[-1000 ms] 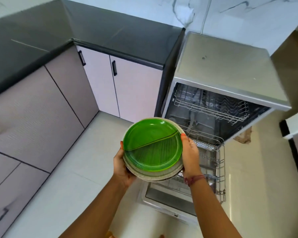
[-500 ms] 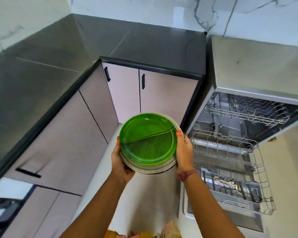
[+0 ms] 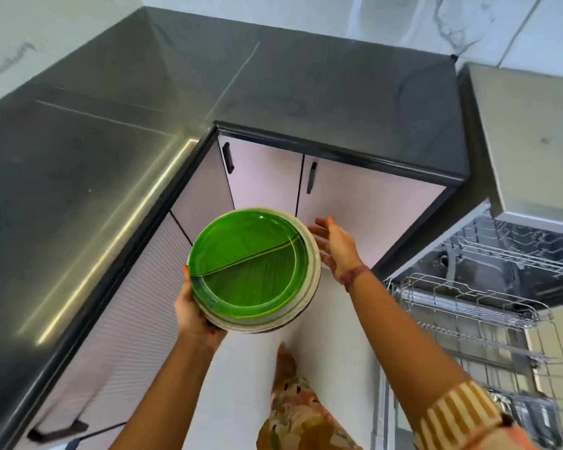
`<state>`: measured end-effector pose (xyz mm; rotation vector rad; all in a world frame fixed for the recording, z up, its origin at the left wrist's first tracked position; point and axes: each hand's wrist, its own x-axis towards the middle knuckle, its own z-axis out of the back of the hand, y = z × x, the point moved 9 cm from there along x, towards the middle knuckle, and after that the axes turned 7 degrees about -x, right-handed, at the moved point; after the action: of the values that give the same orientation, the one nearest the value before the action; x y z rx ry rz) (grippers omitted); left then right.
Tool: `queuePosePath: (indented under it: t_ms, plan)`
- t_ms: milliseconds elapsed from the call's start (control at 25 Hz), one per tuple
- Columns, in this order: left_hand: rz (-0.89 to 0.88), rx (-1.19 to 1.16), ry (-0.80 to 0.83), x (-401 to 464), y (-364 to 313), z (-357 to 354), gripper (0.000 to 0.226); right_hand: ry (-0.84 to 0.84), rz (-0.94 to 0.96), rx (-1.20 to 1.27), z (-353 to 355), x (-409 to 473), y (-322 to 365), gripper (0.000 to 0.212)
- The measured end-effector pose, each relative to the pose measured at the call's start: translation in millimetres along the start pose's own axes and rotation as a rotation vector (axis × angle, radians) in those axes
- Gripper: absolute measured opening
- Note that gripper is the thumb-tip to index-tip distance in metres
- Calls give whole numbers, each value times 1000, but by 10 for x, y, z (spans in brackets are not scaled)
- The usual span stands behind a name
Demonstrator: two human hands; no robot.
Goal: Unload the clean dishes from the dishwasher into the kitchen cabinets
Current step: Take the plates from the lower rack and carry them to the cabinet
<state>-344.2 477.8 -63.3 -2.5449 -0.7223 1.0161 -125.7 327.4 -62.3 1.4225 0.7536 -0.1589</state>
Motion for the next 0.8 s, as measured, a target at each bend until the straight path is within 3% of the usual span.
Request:
queuePosePath:
  t_ms: [400,600,800]
  plan:
    - [8,36,-79,961,-481,-409,58,-111,-129,-182,-480,1938,613,48]
    - [46,36,-27,1109,-524,-418,59,-232,-43,-467,-440,2085,612,50]
    - [103,108,47,1152,-593,-292,50,-302,5,-573,-324,1495,277,45]
